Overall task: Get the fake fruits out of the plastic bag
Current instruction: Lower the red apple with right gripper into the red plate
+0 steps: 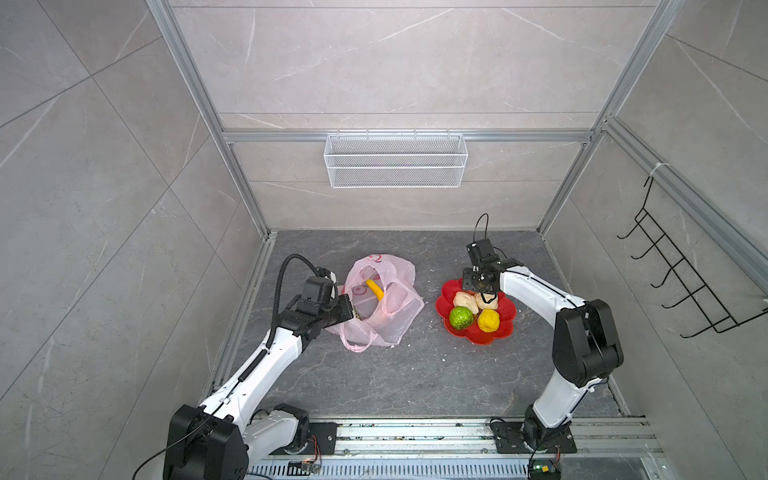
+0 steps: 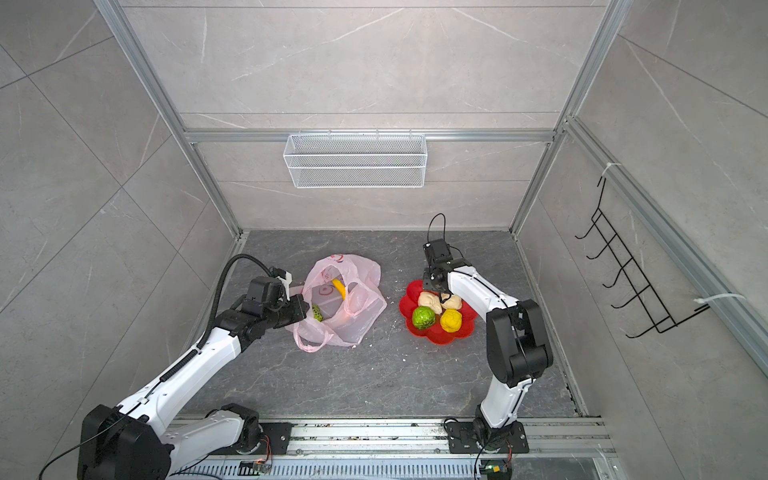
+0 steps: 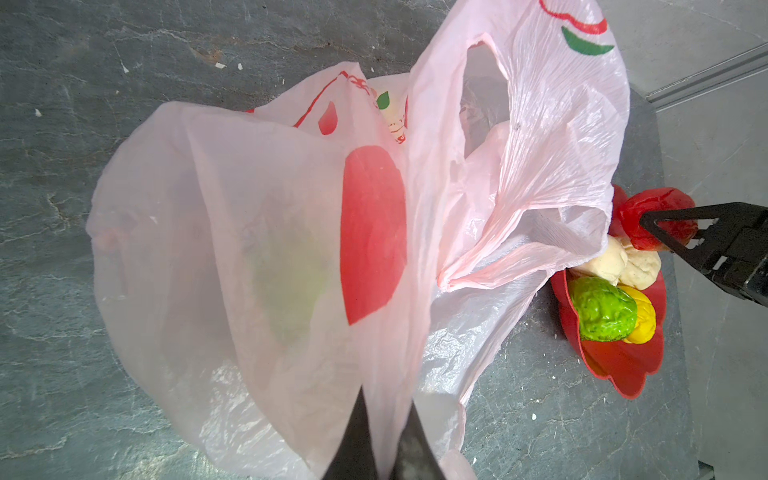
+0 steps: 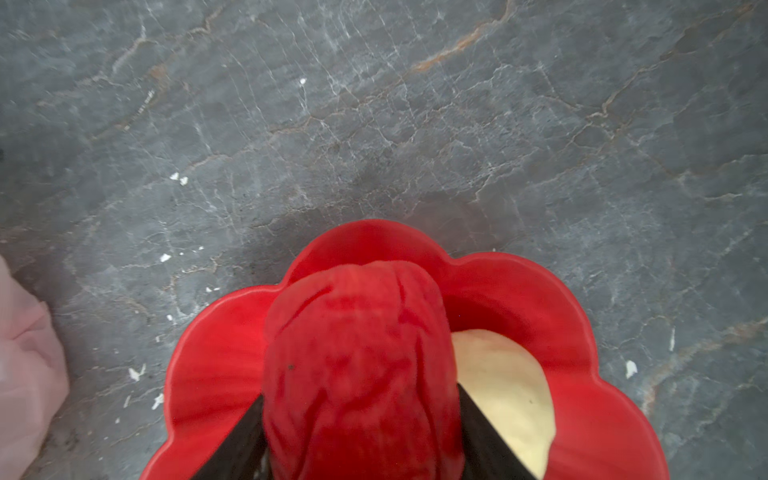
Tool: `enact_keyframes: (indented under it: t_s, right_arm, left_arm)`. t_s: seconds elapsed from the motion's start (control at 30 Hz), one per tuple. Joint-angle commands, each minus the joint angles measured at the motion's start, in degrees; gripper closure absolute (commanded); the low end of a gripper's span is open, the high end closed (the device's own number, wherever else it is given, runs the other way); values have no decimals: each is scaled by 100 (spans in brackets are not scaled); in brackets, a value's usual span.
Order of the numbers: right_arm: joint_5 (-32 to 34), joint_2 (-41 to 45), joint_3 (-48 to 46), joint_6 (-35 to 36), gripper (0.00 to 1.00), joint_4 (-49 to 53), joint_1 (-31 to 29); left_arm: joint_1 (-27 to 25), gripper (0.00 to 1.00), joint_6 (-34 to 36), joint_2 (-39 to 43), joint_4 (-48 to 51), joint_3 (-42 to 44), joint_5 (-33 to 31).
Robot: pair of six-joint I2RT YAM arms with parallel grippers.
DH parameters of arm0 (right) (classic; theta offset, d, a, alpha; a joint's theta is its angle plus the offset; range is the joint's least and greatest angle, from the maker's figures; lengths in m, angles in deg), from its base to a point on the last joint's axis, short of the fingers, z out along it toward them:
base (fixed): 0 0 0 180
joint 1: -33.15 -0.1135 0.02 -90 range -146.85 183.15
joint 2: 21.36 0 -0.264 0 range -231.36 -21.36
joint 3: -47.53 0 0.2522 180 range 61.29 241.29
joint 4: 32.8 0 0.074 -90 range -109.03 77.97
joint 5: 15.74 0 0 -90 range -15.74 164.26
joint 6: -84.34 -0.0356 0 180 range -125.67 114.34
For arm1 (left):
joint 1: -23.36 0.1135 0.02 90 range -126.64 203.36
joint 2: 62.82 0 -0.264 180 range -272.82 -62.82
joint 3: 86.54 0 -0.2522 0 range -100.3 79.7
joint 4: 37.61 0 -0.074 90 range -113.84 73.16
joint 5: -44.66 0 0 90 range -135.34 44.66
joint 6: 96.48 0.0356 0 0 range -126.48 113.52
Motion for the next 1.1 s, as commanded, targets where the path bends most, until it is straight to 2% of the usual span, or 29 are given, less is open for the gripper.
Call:
enact_keyframes:
  t_s: [0.0,0.3,0.67,1.07]
  right_arm:
    - [65,-157,223,116,61,-31,74]
    - [83,-345,215,88,60,5,196]
    - [30,-507,223,87,52,-23,210]
    - [21,-464,244,64,32,6,210]
  left_arm:
    - [-23,93,10,107,71,-60,-73]
    - [-25,93,15,61,87,-72,-98]
    - [-21,93,31,33,100,-79,-108]
    - [-22,93,11,126,130,-9,-137]
